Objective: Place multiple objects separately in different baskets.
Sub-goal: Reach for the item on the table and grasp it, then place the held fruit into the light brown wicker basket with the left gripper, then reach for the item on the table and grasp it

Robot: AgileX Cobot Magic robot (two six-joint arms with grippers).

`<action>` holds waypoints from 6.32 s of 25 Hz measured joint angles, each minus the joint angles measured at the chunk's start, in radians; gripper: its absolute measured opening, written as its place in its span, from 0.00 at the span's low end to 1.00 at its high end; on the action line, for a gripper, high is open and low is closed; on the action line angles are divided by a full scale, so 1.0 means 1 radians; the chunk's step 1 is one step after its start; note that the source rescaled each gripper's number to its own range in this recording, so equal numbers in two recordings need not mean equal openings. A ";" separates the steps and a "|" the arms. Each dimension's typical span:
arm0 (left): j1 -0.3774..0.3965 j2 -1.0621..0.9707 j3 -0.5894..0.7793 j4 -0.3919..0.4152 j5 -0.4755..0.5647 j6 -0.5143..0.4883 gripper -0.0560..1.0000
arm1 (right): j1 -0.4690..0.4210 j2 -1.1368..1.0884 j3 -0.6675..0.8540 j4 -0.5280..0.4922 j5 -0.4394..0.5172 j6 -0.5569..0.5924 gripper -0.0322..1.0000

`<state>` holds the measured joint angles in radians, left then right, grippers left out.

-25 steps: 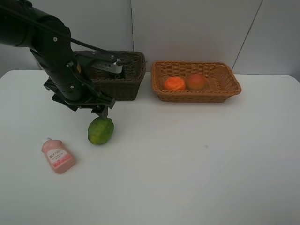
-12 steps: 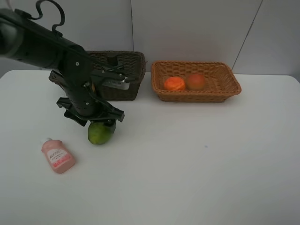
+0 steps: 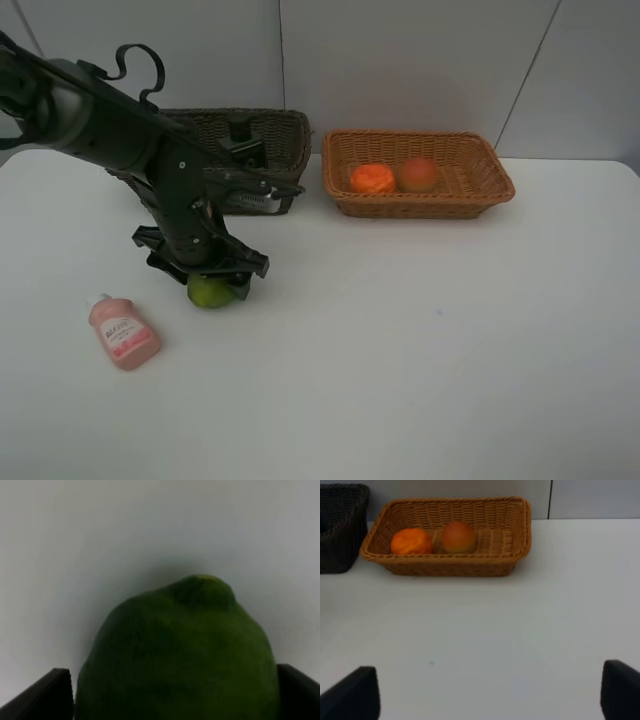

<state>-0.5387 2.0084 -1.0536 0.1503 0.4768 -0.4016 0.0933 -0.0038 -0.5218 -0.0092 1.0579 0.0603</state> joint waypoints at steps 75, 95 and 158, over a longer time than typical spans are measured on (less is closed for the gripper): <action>-0.116 0.418 -0.966 0.027 -0.360 0.203 0.81 | 0.000 0.000 0.000 0.000 0.000 0.000 0.87; -0.067 0.563 -0.966 0.032 -0.534 0.207 0.81 | 0.000 0.000 0.000 0.000 0.000 0.000 0.87; -0.047 -0.203 -0.341 -0.054 0.439 0.799 0.96 | 0.000 0.000 0.000 0.000 0.000 0.000 0.87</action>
<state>-0.5853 1.8058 -1.3941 0.0966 0.9157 0.3969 0.0933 -0.0038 -0.5218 -0.0092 1.0579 0.0603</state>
